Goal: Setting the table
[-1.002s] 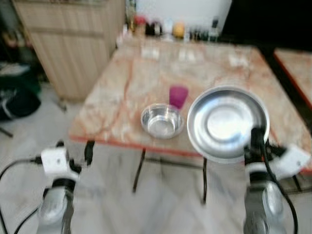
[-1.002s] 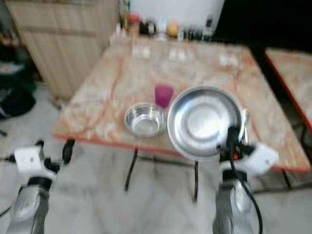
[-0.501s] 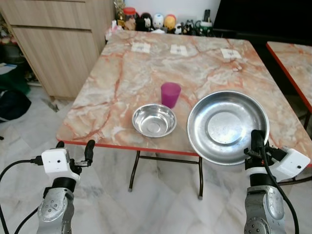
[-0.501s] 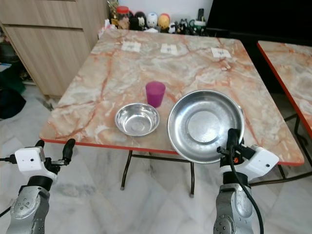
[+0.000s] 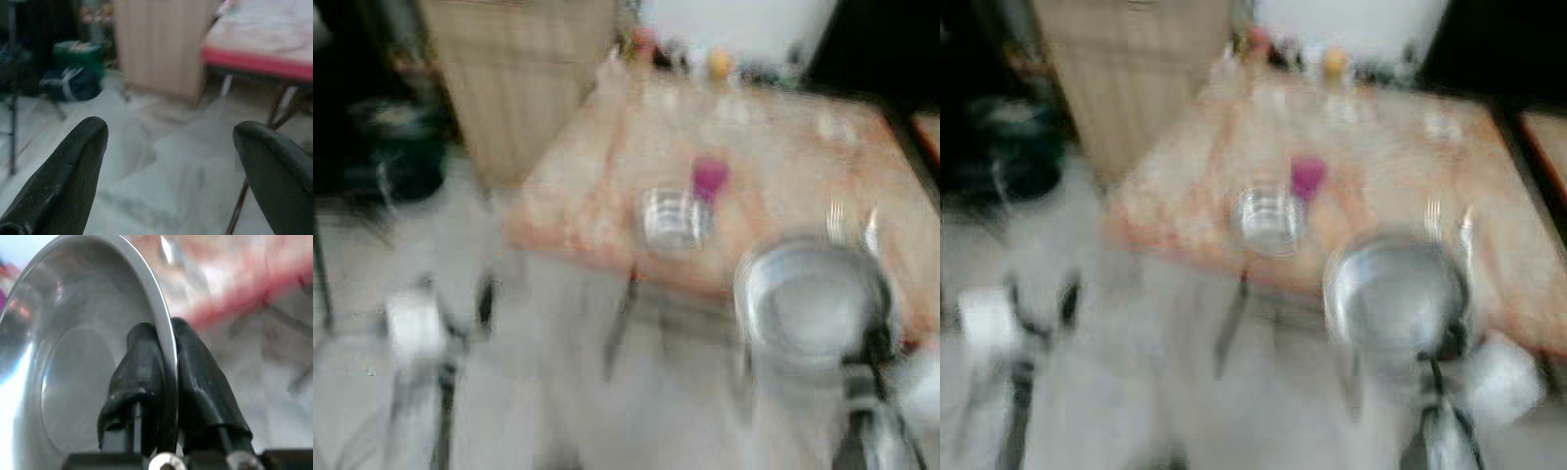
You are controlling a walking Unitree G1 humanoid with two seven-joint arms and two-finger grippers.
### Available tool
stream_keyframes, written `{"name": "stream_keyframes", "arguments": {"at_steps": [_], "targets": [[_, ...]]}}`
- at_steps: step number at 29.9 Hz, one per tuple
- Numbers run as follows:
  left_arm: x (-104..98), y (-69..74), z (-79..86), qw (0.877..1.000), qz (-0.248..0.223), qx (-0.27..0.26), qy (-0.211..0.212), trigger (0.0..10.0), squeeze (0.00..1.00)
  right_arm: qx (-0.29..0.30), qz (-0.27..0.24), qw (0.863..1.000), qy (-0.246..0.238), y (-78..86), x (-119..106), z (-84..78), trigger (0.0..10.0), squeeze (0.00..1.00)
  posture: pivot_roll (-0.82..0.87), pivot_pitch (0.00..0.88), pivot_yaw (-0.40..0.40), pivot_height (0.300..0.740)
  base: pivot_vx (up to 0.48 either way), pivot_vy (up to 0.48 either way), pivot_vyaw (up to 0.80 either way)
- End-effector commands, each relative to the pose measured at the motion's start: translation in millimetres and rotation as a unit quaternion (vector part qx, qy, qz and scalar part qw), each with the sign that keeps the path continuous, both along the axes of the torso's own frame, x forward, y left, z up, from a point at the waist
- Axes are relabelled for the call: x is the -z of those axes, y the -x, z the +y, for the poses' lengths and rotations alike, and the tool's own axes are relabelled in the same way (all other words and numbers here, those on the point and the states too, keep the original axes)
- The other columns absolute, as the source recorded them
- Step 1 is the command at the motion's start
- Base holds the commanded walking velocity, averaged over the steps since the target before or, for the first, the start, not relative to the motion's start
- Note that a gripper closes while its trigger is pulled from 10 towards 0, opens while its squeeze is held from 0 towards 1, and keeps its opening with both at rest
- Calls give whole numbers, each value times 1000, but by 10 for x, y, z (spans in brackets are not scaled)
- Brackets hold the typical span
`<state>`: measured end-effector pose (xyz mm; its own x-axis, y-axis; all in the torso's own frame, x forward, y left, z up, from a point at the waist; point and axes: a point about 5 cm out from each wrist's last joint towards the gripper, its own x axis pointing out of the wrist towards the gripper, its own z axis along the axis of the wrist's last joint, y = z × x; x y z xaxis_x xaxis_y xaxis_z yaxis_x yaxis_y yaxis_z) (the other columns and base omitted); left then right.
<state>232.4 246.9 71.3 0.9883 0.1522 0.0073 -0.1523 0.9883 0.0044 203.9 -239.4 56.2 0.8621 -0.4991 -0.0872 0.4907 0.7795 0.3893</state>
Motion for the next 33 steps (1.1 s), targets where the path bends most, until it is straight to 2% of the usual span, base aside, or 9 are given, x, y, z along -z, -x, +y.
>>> {"name": "stream_keyframes", "arguments": {"at_steps": [1, 10, 16, 19, 20, 21, 22, 26, 33], "targets": [[-175, -134, -48, 999, -34, 16, -15, 10000, 0, 26, 8, 999, -27, 43, 88, -45, 10000, 0, 99, 82, -77, 740, 0, 0, 0], [-4, -63, 24, 1000, -2, 5, -16, 10000, 0, 34, 82, 995, -38, 121, 459, -76, 10000, 0, 105, 77, -80, 740, 0, 0, 0], [265, 110, 106, 999, 53, -4, -12, 10000, 0, -2, -84, 996, -38, 51, 4, -49, 10000, 0, 87, 77, -69, 740, 0, 0, 0], [364, 147, 118, 997, 72, -5, -17, 10000, 0, -6, -101, 995, -25, 123, -95, -98, 10000, 0, 91, 74, -73, 740, 0, 0, 0], [396, 158, 133, 997, 78, -10, -17, 10000, 0, -45, -84, 995, 22, 197, -114, -52, 10000, 0, 83, 75, -74, 740, 0, 0, 0], [396, 158, 133, 997, 78, -10, -17, 10000, 0, -45, -84, 995, 22, 197, -114, -52, 10000, 0, 83, 75, -74, 740, 0, 0, 0], [414, 163, 134, 997, 80, -9, -17, 10000, 0, -102, -66, 990, 73, 241, -107, 32, 10000, 0, 77, 77, -72, 740, 0, 0, 0], [481, 184, 109, 996, 90, -1, -18, 10000, 0, -204, 15, 969, 138, 417, 66, 85, 10000, 0, 71, 79, -71, 740, 0, 0, 0], [530, 199, 102, 995, 94, -1, -18, 10000, 0, -197, 102, 971, 91, 448, 340, -21, 10000, 0, 60, 72, -80, 740, 0, 0, 0]]}}
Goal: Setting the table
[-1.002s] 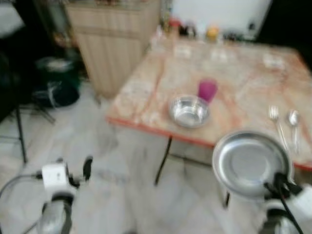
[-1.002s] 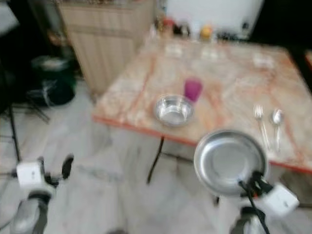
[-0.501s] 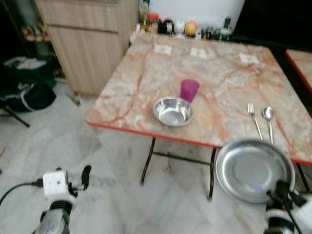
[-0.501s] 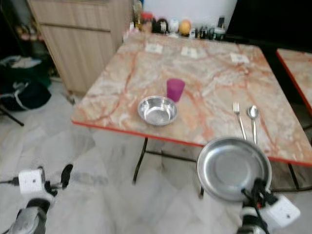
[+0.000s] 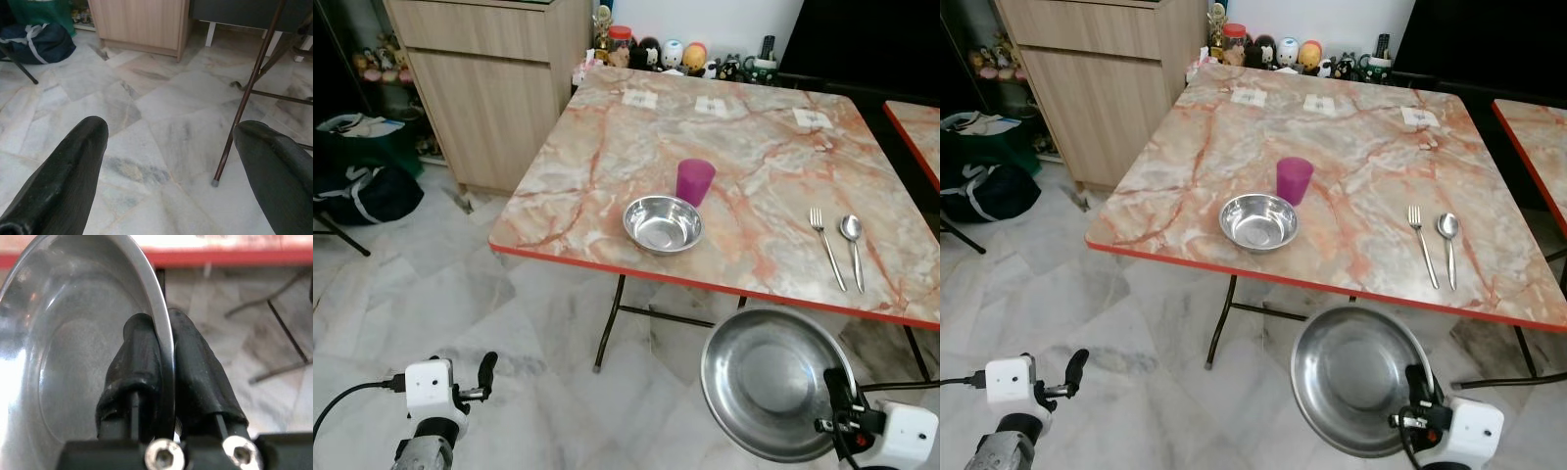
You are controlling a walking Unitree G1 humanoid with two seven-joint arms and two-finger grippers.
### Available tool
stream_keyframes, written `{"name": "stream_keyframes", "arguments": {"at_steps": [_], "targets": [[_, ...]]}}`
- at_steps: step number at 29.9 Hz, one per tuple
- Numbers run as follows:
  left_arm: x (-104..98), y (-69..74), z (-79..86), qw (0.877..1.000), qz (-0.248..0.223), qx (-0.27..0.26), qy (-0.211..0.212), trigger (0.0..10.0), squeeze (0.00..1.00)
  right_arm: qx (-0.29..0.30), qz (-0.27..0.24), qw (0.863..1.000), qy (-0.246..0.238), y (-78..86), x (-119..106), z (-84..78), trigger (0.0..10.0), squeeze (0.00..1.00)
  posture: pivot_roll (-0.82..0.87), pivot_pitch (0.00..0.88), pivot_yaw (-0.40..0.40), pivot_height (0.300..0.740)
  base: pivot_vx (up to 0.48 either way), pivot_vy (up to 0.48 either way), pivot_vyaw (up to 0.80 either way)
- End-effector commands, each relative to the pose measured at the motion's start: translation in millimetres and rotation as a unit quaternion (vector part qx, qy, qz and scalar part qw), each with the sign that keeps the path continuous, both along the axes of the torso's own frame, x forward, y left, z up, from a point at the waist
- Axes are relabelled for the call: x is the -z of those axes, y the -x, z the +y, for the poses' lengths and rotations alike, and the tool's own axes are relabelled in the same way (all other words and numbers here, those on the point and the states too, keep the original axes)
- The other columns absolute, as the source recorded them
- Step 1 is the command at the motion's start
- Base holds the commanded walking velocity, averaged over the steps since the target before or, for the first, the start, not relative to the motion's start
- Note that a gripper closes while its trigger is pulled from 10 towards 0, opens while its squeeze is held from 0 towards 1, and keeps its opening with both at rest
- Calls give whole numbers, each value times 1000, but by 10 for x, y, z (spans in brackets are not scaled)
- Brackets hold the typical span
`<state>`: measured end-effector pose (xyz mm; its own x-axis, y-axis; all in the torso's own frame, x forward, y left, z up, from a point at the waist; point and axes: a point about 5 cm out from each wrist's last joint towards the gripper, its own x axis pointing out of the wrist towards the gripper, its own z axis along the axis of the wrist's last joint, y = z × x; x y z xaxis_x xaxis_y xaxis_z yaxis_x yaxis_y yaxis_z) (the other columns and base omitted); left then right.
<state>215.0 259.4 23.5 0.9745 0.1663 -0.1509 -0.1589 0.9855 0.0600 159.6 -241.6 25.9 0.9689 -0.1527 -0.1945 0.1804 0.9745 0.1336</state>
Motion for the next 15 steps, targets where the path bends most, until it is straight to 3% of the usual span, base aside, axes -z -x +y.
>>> {"name": "stream_keyframes", "arguments": {"at_steps": [1, 3, 6, 8, 12, 15], "targets": [[56, 26, -24, 1000, 11, 4, -2, 10000, 0, 8, 32, 999, -18, -7, 102, 17, 10000, 0, 60, 72, -80, 740, 0, 0, 0], [94, 45, -32, 1000, 20, 6, -2, 10000, 0, 40, 82, 994, -54, -47, 329, 43, 10000, 0, 67, 70, -84, 740, 0, 0, 0], [133, 59, -36, 1000, 29, 8, 0, 10000, 0, 68, 101, 990, -73, -50, 442, 28, 10000, 0, 74, 67, -81, 740, 0, 0, 0], [329, 113, -54, 996, 87, 21, 9, 10000, 0, 138, 160, 966, -148, -68, 767, 17, 10000, 0, 82, 59, -76, 740, 0, 0, 0], [474, 147, -64, 990, 135, 25, 23, 10000, 0, 134, 201, 959, -151, -92, 884, 73, 10000, 0, 88, 47, -68, 740, 0, 0, 0], [703, 250, -74, 975, 220, 23, 34, 10000, 0, 109, 262, 951, -126, -34, 1019, 168, 10000, 0, 87, 35, -59, 740, 0, 0, 0]]}}
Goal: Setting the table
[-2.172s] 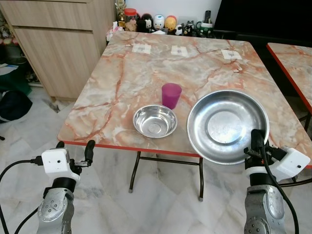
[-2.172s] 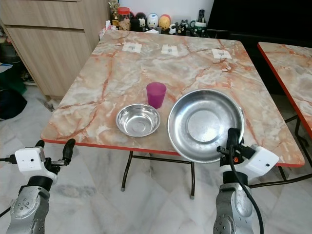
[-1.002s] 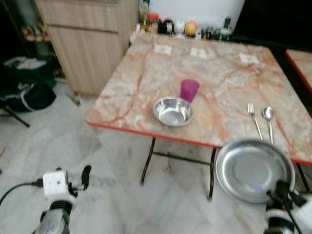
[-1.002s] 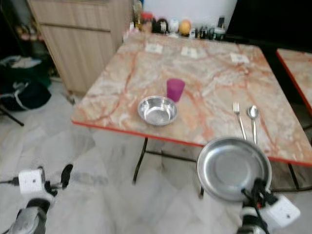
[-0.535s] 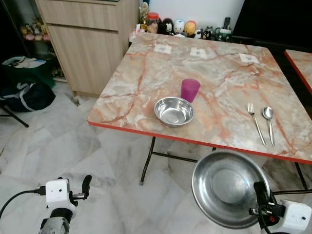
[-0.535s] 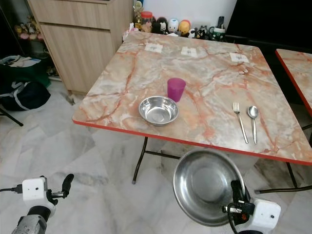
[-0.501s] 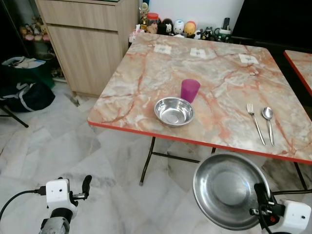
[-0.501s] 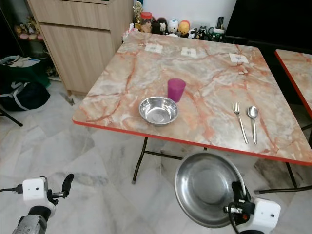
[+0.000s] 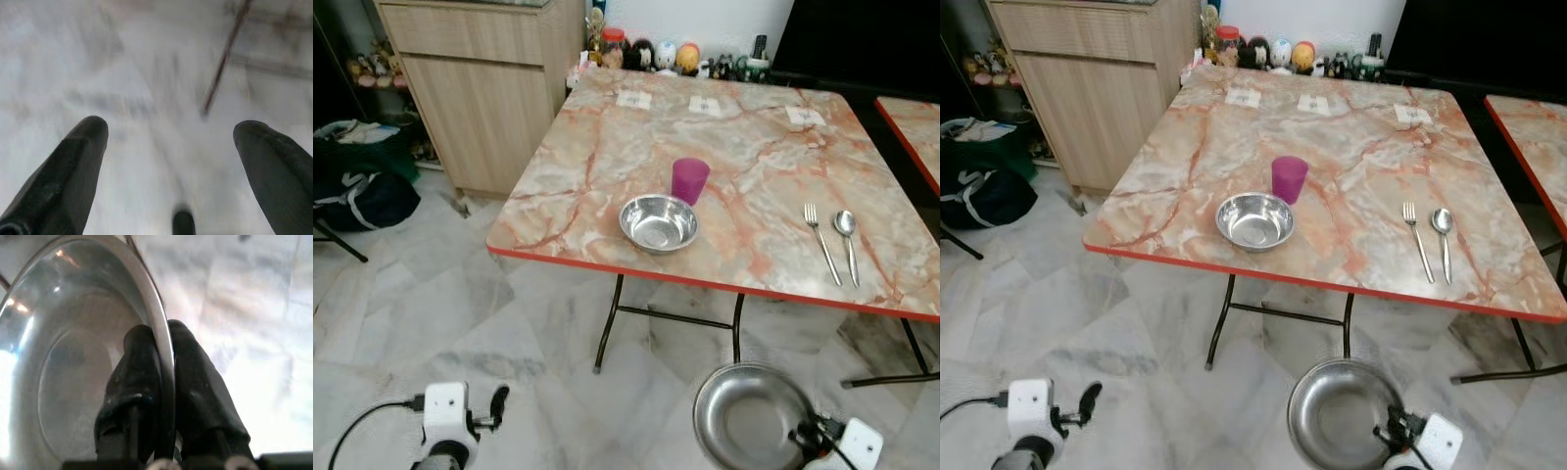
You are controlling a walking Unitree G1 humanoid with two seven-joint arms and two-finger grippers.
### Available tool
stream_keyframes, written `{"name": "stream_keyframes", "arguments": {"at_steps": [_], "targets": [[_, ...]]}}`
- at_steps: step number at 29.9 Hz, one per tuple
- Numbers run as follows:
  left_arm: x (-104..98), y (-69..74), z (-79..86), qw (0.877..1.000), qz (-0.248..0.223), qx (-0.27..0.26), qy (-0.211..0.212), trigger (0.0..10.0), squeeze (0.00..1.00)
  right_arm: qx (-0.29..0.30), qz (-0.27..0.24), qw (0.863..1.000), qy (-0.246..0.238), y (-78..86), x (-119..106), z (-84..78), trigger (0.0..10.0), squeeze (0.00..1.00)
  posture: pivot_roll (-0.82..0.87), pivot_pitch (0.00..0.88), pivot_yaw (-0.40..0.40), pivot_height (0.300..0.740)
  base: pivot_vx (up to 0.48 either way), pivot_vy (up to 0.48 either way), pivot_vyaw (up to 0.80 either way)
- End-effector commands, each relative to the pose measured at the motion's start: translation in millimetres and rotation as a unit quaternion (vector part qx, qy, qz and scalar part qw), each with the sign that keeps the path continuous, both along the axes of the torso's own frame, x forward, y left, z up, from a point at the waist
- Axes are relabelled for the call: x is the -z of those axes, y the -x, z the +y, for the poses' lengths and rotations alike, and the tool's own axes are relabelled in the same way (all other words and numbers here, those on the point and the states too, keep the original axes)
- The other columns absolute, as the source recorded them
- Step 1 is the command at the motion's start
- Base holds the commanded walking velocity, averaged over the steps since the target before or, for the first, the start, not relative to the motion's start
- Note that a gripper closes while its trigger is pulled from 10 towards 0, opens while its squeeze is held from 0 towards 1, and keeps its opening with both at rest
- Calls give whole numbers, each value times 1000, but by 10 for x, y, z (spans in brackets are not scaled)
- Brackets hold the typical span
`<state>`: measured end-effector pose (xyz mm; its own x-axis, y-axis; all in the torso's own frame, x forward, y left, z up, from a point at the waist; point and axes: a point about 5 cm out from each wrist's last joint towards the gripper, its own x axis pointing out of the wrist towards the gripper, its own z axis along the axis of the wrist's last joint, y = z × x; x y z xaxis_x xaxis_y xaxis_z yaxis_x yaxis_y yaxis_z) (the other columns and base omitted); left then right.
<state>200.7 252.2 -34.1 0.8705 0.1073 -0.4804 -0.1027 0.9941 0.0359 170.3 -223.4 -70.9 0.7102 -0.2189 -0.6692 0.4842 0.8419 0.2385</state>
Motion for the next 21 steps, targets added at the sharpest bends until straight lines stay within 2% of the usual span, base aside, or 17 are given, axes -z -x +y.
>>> {"name": "stream_keyframes", "arguments": {"at_steps": [1, 4, 5, 8, 10, 13, 18, 21], "targets": [[173, 140, -4, 998, 69, 2, 4, 10000, 0, -15, 46, 999, 19, 121, 89, -8, 10000, 0, 88, 36, -57, 740, 0, 0, 0], [303, 250, -25, 991, 131, -1, 3, 10000, 0, -18, 99, 995, 29, 288, 184, -24, 10000, 0, 103, 38, -59, 740, 0, 0, 0], [318, 264, -28, 990, 140, 1, -1, 10000, 0, -20, 100, 994, 29, 309, 191, -23, 10000, 0, 100, 39, -58, 740, 0, 0, 0], [331, 264, -33, 989, 148, -2, 1, 10000, 0, -26, 103, 994, 26, 365, 213, -10, 10000, 0, 74, 44, -46, 740, 0, 0, 0], [313, 180, -87, 990, 139, 2, 13, 10000, 0, -15, 116, 993, 25, 462, 251, -46, 10000, 0, 66, 53, -39, 740, 0, 0, 0], [295, 101, -137, 991, 136, 8, 16, 10000, 0, -4, 111, 994, 22, 482, 253, -66, 10000, 0, 80, 59, -40, 740, 0, 0, 0], [290, 55, -157, 990, 138, 3, 21, 10000, 0, -3, 99, 995, 34, 448, 236, -67, 10000, 0, 66, 62, -37, 740, 0, 0, 0], [309, 66, -181, 989, 145, 6, 20, 10000, 0, 30, 47, 998, 34, 332, 151, -158, 10000, 0, 60, 64, -35, 740, 0, 0, 0]]}}
